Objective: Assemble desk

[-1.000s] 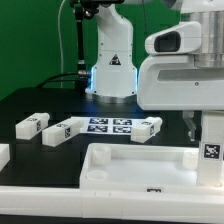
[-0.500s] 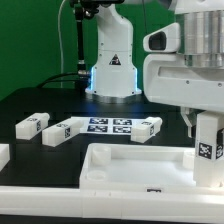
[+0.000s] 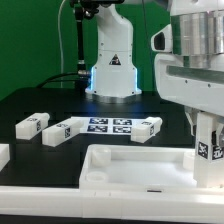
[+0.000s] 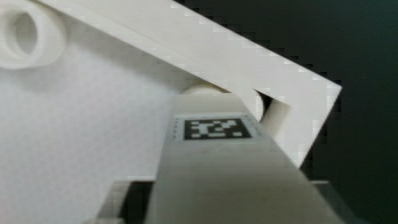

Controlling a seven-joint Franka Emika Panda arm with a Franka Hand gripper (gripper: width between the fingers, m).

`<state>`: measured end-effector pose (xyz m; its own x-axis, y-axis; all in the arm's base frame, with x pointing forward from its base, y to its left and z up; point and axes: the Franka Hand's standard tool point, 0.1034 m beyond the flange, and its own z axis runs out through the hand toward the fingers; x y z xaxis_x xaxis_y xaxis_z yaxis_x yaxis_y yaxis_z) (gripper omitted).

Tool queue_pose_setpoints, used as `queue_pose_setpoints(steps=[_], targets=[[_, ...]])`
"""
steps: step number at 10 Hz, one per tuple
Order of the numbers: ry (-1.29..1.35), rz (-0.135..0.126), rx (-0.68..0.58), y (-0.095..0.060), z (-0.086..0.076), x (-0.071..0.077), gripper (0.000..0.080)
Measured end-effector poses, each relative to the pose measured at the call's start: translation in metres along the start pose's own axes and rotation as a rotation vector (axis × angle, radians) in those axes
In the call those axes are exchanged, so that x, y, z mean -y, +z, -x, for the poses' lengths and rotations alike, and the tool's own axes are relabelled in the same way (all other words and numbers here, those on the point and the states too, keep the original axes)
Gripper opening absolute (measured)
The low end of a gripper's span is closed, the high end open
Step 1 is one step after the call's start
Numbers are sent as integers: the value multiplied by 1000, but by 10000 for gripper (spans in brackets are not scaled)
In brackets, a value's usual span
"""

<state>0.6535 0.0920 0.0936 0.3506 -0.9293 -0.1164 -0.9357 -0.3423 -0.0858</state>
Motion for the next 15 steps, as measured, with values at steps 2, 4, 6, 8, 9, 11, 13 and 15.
queue_pose_setpoints(steps=[2, 4, 6, 8, 9, 11, 13, 15], targets=[[-16, -1, 3, 0, 1, 0, 511], [-70, -4, 3, -2, 4, 2, 624], [-326, -3, 1, -5, 7, 3, 642], [-620, 16, -17, -6, 12, 4, 649], [-743, 17, -14, -5, 11, 4, 649], [-869, 20, -15, -4, 10, 4, 649], [-1001, 22, -13, -4, 10, 3, 649], [-1225, 64, -59, -3, 10, 4, 649]])
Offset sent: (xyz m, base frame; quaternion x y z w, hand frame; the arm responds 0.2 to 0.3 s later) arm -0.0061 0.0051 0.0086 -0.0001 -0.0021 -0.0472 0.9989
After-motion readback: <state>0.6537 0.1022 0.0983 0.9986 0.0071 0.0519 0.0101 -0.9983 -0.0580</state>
